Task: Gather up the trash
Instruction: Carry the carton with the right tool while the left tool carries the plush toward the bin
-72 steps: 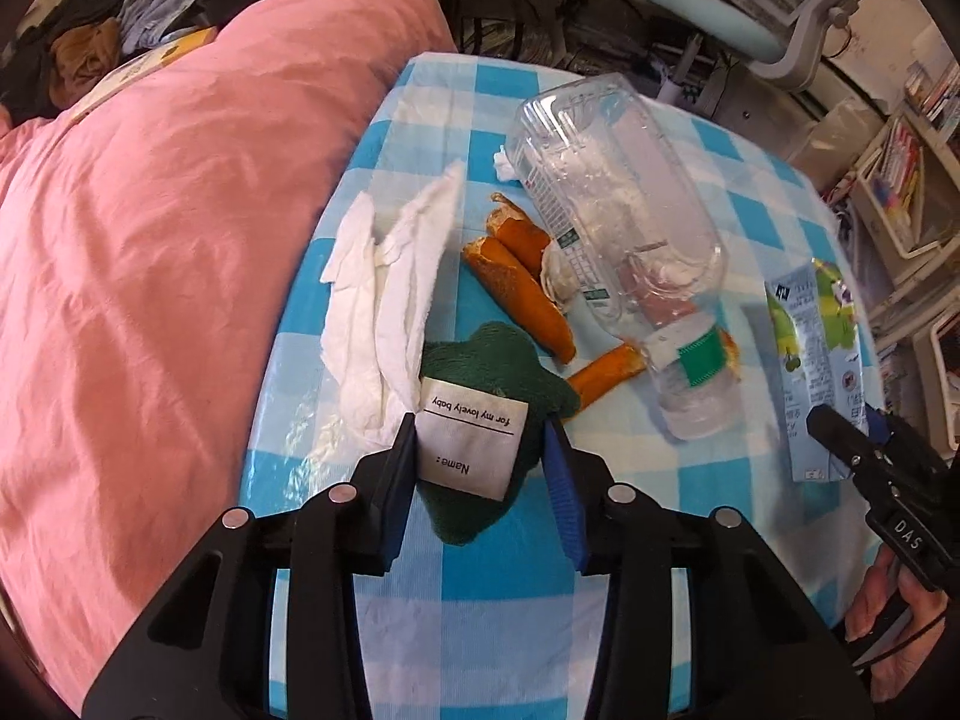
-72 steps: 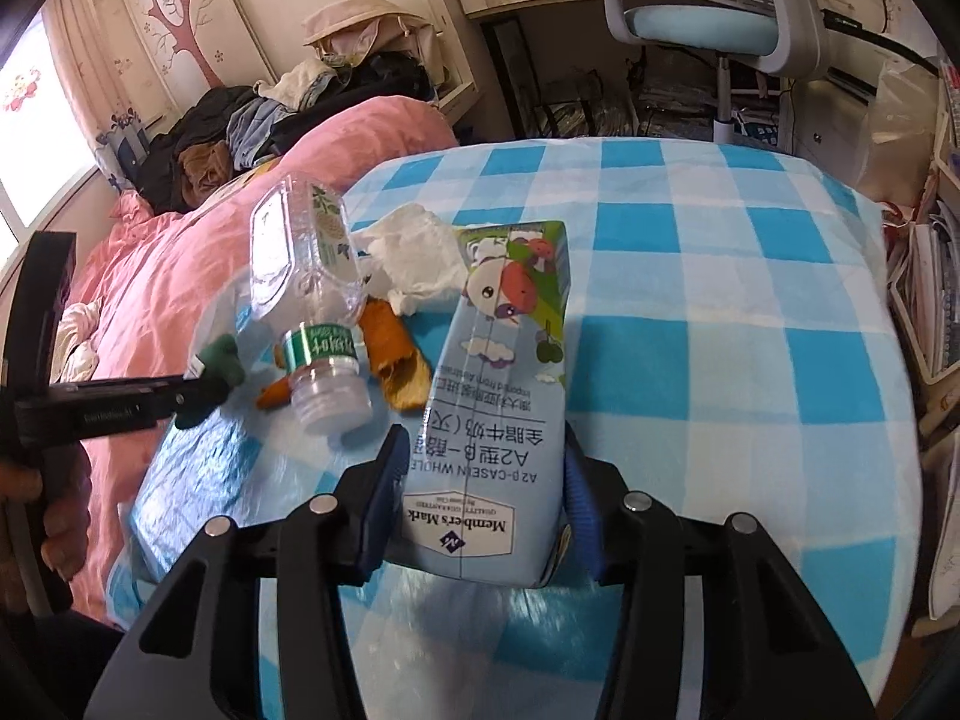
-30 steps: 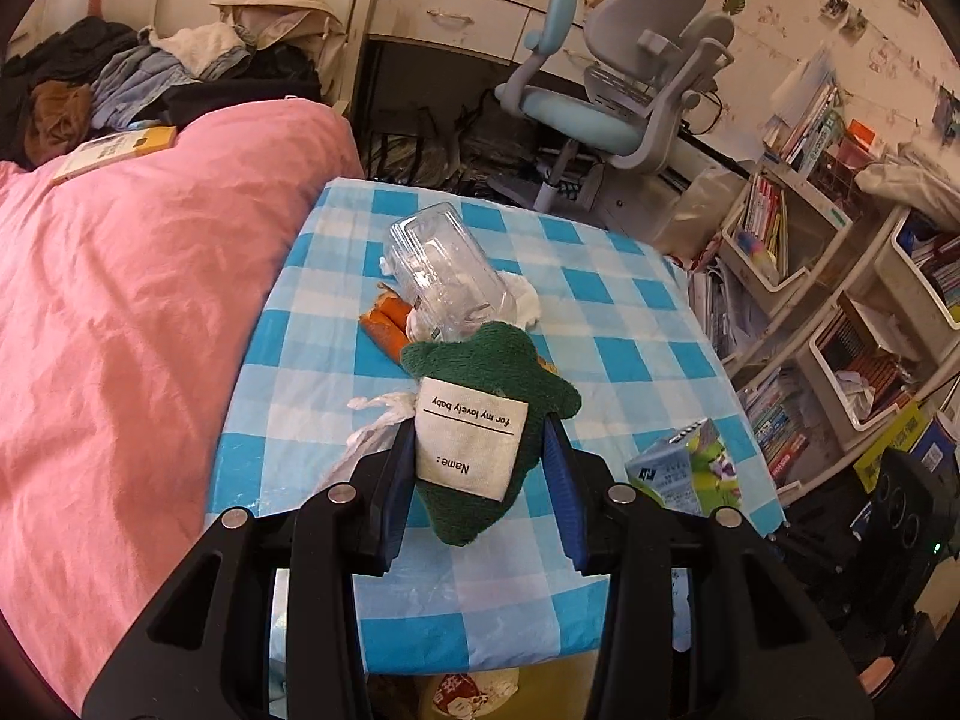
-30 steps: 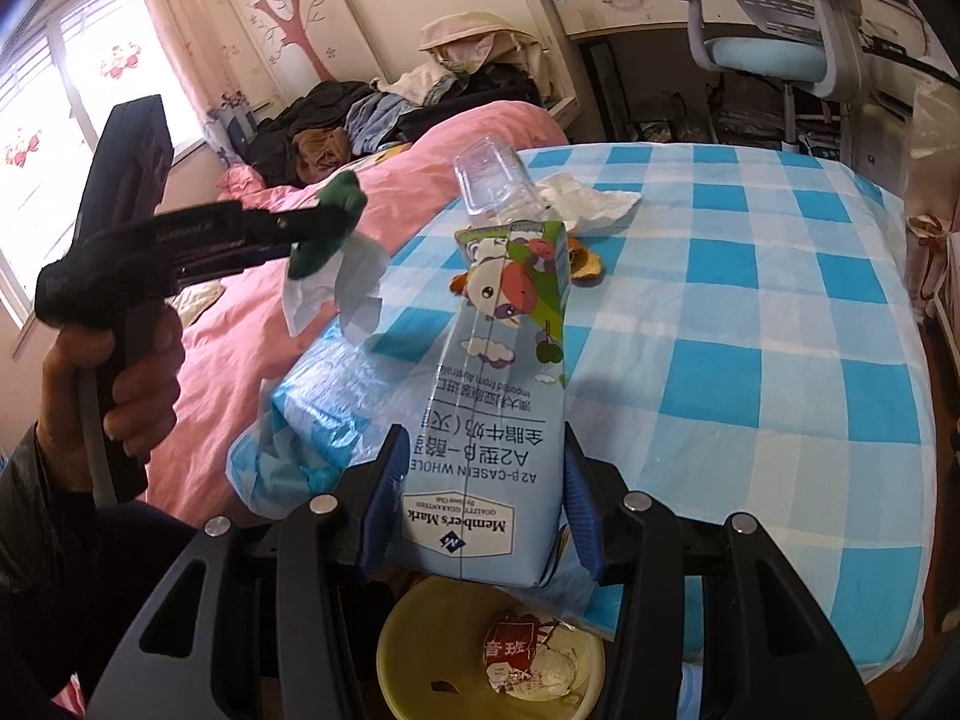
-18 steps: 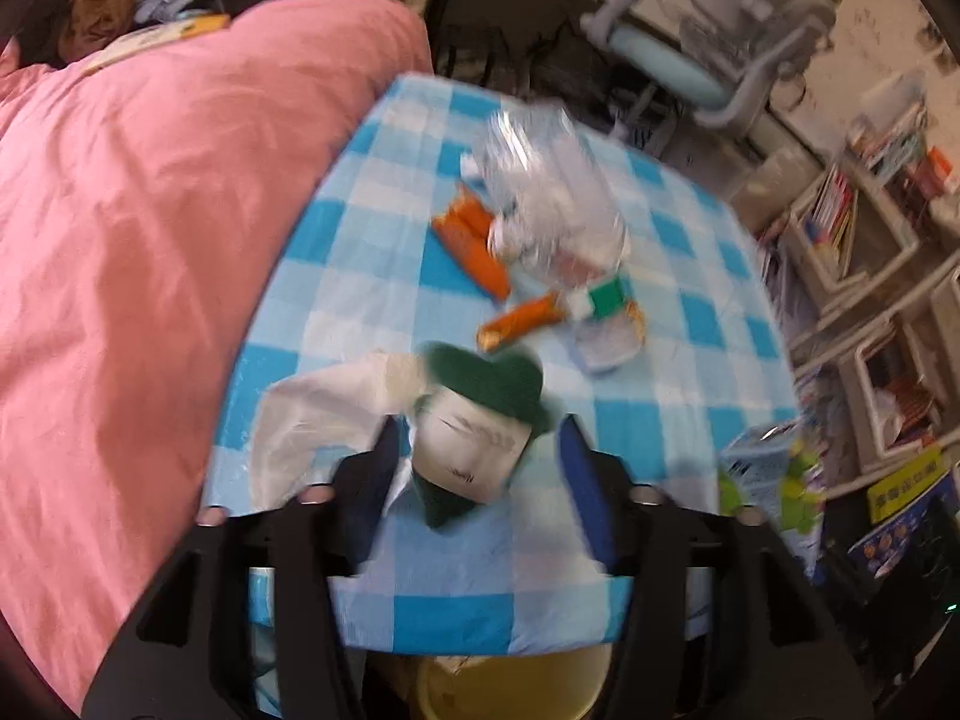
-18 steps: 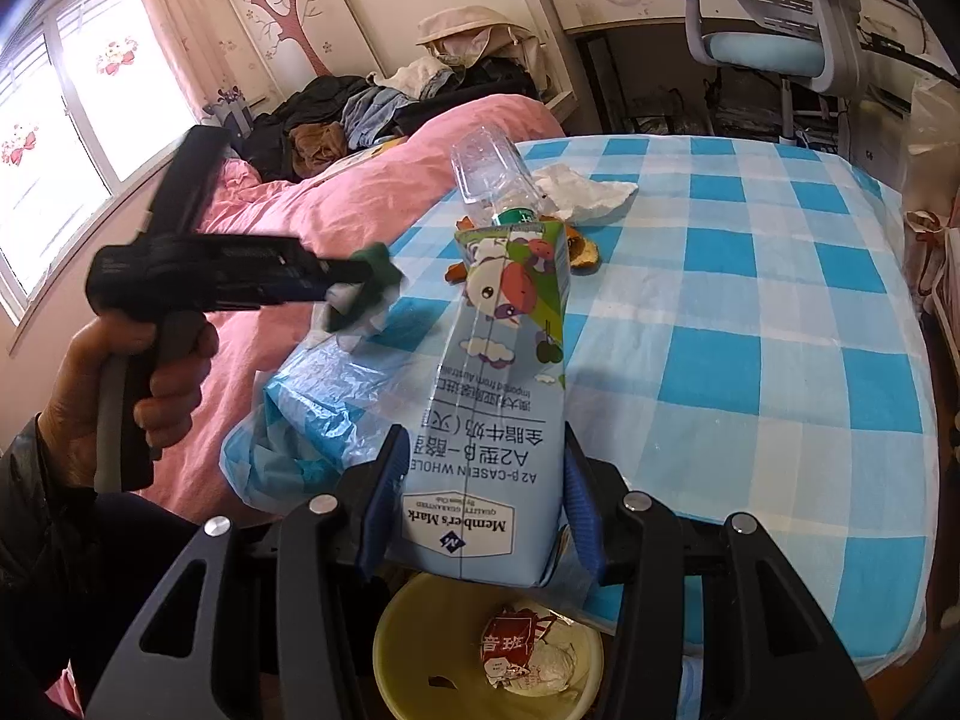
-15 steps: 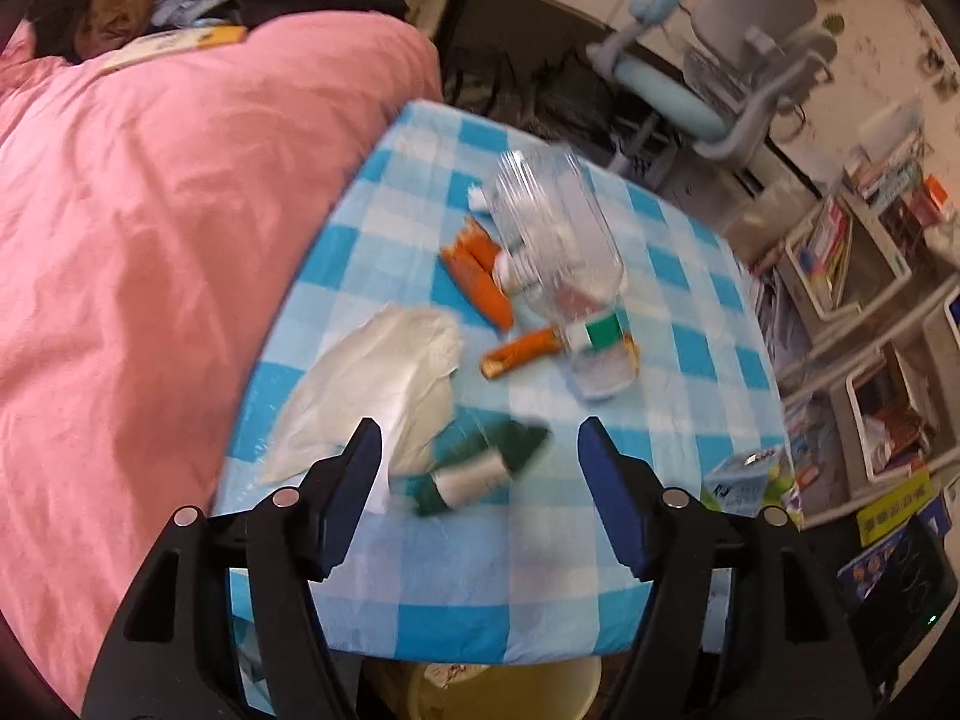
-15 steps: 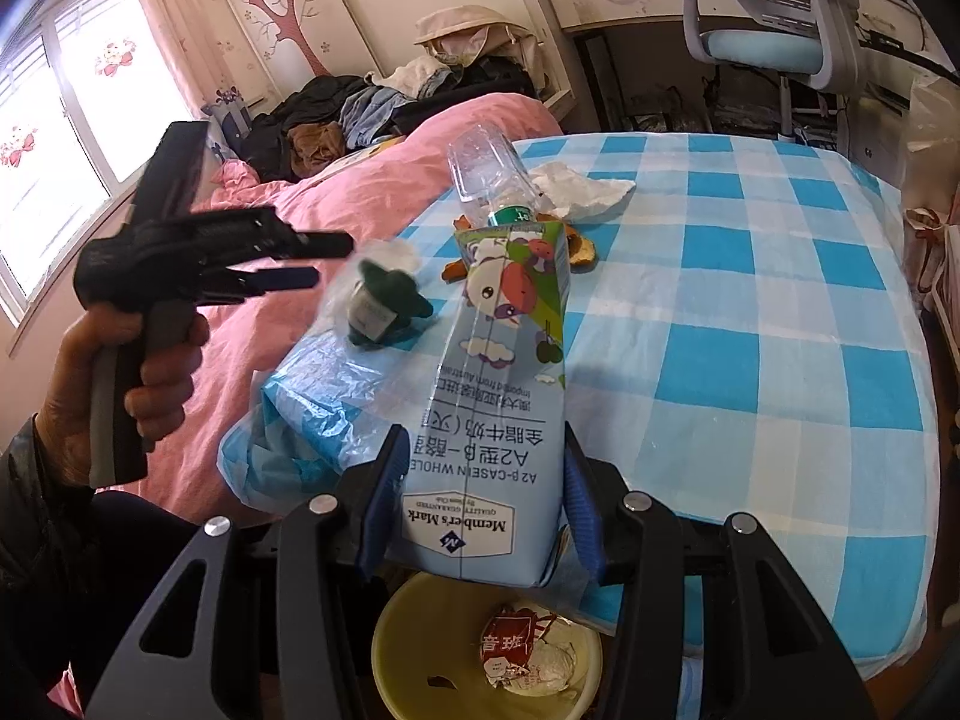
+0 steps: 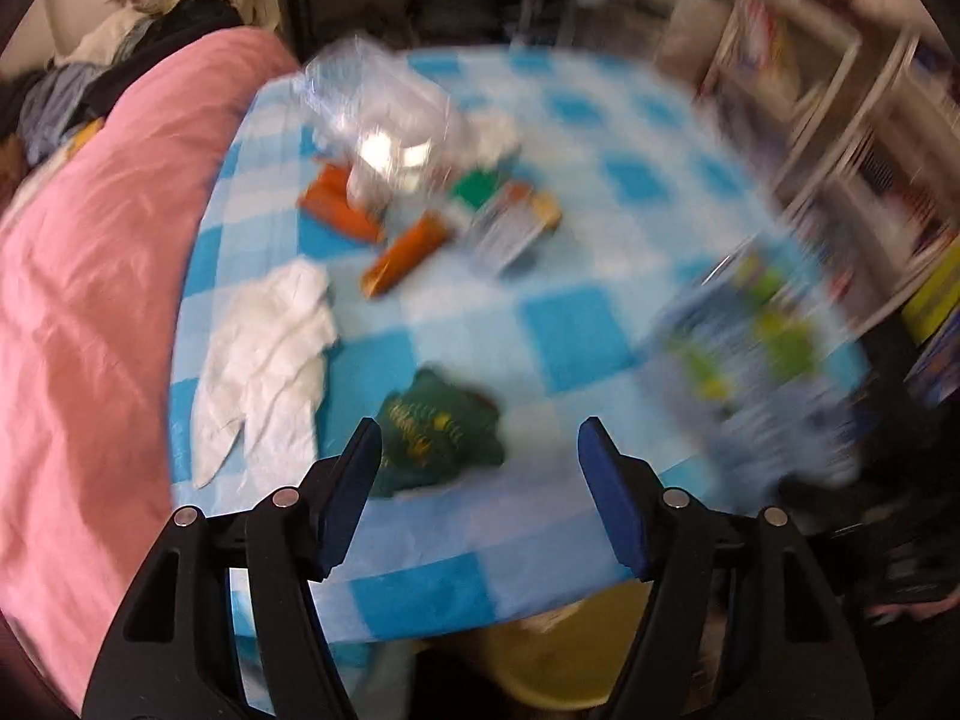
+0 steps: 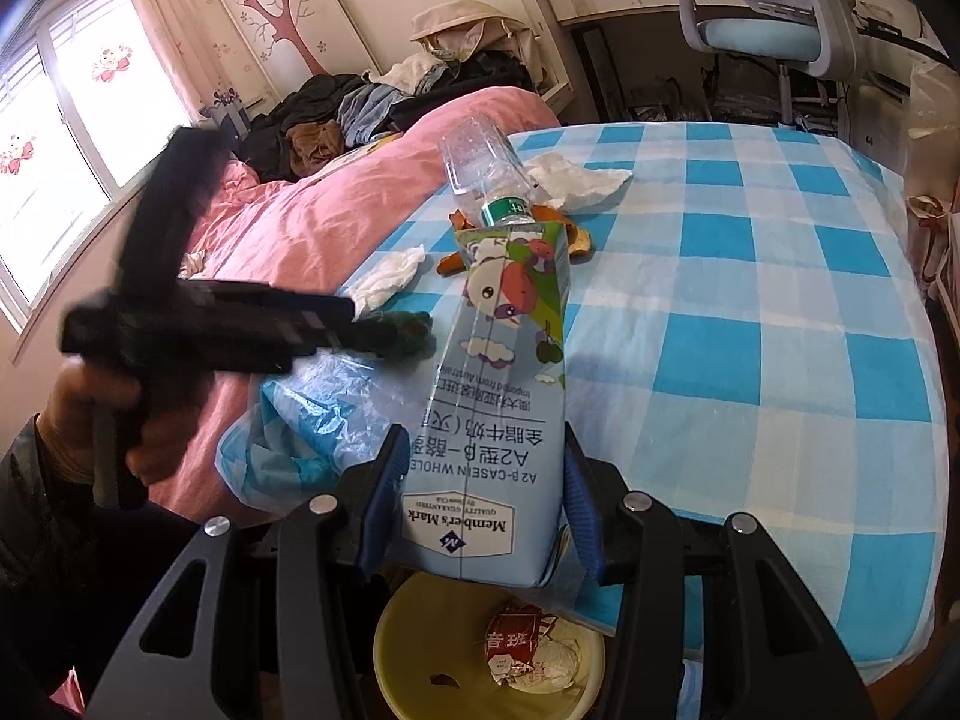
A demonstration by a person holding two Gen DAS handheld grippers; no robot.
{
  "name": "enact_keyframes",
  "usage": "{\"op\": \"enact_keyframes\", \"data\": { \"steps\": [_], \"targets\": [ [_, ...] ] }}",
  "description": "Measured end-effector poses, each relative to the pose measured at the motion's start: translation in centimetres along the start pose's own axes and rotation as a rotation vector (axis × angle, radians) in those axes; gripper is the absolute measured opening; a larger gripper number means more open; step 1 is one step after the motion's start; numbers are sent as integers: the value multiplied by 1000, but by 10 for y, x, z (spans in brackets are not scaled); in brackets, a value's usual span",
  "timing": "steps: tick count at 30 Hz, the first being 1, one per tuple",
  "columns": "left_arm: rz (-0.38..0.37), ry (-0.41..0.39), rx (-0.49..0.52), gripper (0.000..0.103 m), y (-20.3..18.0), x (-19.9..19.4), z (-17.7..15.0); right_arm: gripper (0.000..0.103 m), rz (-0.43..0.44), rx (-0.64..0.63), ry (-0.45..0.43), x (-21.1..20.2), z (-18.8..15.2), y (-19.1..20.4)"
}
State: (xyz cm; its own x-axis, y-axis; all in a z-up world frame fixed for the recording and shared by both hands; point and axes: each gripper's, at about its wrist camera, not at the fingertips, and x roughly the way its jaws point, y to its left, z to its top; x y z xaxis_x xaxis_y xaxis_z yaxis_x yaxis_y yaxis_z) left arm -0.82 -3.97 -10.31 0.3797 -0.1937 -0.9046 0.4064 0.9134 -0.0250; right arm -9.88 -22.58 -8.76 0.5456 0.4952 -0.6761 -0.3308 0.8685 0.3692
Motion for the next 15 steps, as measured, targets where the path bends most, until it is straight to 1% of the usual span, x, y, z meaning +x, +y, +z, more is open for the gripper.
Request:
{"op": "enact_keyframes", "data": {
  "steps": [1, 2, 6, 7, 9, 11, 12, 13, 15],
  "targets": [
    [41, 27, 13, 65, 0, 7, -1, 48, 0, 1, 0, 0, 0, 0],
    [52, 36, 9, 65, 2, 10, -2, 48, 2, 4, -1, -1, 0, -1],
    [32, 51, -22, 64, 10, 15, -2, 48, 6, 5, -2, -2, -1, -1],
    [35, 60, -17, 58, 10, 18, -2, 48, 6, 5, -1, -2, -1, -1],
    [65, 74, 12, 52, 5, 24, -4, 48, 6, 3, -1, -3, 0, -1],
    [64, 72, 14, 42, 2, 23, -4, 48, 7, -1, -4, -4, 0, 1],
    [53, 69, -2, 40, 3, 21, -3, 48, 8, -2, -5, -4, 0, 1],
    [29, 54, -35, 39, 8, 15, -3, 48, 9, -2, -5, -5, 0, 2],
    [4, 13, -63, 39, 11, 4, -3, 48, 15, -11, -6, -7, 0, 6]
  ]
}}
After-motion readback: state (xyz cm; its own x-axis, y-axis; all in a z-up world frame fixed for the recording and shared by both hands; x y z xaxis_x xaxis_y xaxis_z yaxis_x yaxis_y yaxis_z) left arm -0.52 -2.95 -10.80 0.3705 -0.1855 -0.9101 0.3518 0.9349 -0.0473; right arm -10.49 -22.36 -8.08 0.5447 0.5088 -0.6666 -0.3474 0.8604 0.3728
